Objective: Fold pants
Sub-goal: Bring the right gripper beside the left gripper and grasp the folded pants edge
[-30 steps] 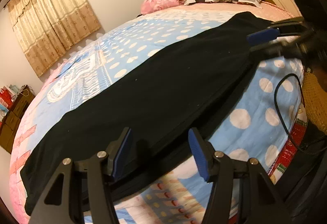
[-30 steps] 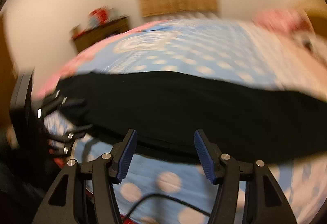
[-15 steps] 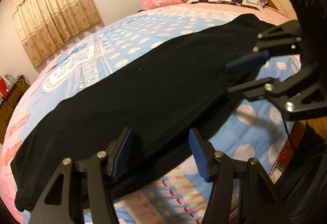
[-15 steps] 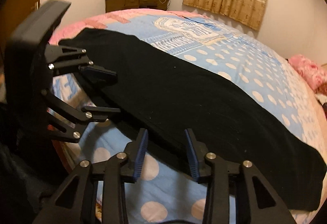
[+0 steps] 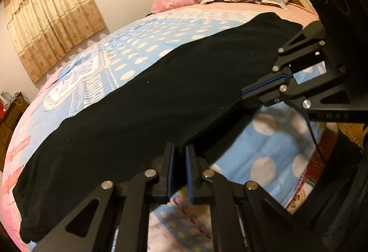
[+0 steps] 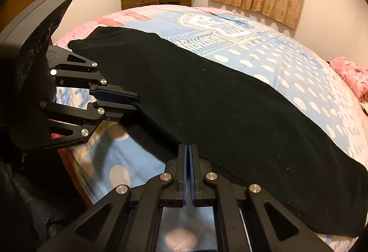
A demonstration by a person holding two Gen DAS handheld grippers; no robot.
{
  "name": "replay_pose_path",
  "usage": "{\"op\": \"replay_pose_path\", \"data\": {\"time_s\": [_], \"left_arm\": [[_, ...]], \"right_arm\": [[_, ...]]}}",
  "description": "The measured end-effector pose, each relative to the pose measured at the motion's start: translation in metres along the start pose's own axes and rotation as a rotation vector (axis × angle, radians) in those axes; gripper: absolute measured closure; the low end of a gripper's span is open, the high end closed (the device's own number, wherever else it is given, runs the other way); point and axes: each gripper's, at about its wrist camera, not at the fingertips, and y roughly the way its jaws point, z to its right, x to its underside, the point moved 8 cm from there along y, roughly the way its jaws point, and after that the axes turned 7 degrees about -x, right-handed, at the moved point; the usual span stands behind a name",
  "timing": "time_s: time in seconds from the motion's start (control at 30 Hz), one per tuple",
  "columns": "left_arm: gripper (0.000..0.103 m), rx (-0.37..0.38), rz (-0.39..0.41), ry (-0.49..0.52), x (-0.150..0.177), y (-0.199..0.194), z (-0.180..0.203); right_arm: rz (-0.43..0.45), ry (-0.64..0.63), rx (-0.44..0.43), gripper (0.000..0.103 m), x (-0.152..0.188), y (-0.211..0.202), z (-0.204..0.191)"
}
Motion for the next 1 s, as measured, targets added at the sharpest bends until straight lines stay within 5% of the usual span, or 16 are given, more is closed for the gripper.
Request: {"op": "replay_pose_path", "data": {"time_s": [0.37,0.5,0.57,0.7,0.73,0.77,0.8,0.83,1.0], "left_arm": [[0.093,0.018,-0.032,0.006,0.007,-0.001,0.003],[0.087,0.016,-0.040,-0.031,0.003,-0.010,-0.005],[0.082,0.019,-0.023,-0.043,0.000,-0.018,-0.008],[0.046,0.004,0.020,-0.062,-0.020,-0.024,-0.008],[0.042,0.007,0.037,-0.065,-0.029,-0.022,-0.005],[0.040,0.013,0.044,-0.071,-0.038,-0.018,-0.002],[0.038,0.020,0.045,-0.083,-0.047,-0.013,0.002],[0.037,0.029,0.043,-0.097,-0.054,-0.009,0.004],[0.036,0.067,0.049,-0.127,-0.093,0.019,0.025]], "right_arm": [[-0.034,0.013,-0.037,0.101,0.012,0.010,-0.001],[0.006,0.164,-0.098,0.101,0.017,-0.006,0.021],[0.051,0.281,-0.083,0.101,0.030,-0.025,0.047],[0.162,0.601,-0.013,0.099,0.081,-0.075,0.123],[0.195,0.694,0.023,0.096,0.100,-0.090,0.146],[0.218,0.766,0.061,0.080,0.116,-0.101,0.164],[0.239,0.844,0.111,0.053,0.134,-0.114,0.183],[0.275,0.930,0.157,0.043,0.154,-0.128,0.202],[0.443,1.152,0.262,0.040,0.210,-0.174,0.254]]}}
